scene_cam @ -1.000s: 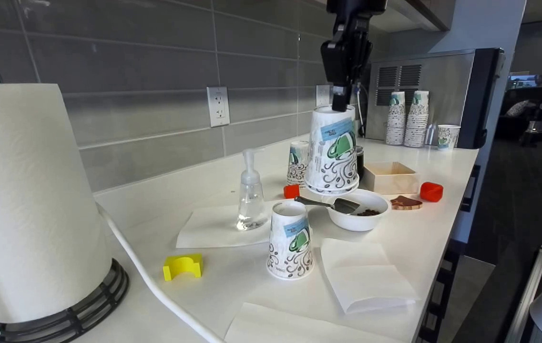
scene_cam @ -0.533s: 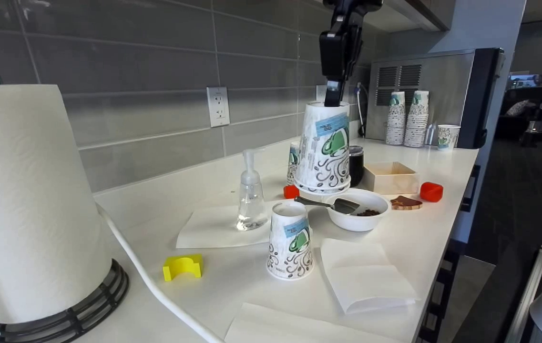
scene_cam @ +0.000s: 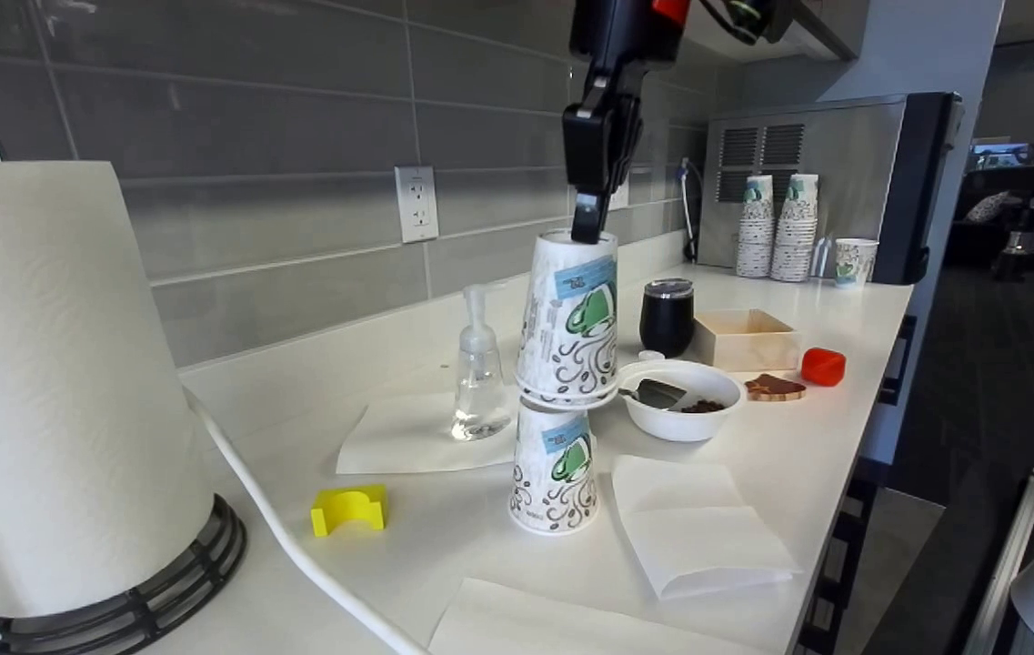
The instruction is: Move two cups from the right pile to the left pile
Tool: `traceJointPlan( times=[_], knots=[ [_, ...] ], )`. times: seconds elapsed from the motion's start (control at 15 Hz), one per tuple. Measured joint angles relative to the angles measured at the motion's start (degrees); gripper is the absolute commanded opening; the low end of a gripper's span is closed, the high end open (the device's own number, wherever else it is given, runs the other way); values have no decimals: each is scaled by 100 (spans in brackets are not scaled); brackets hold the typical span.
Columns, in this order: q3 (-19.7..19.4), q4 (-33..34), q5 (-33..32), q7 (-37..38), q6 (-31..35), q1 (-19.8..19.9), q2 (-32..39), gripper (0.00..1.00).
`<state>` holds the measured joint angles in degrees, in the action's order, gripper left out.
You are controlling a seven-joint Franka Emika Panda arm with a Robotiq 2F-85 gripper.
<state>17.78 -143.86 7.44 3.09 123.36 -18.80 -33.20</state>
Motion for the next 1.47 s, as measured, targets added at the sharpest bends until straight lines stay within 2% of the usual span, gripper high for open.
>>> traceJointPlan(
  times=[0.33,1.4,1.47],
  knots=[
    [117,14,-90,23,439,3,473,1],
    [223,212,-576,564,616,107,1007,1],
    [235,225,-618,607,617,113,1040,29]
  ],
)
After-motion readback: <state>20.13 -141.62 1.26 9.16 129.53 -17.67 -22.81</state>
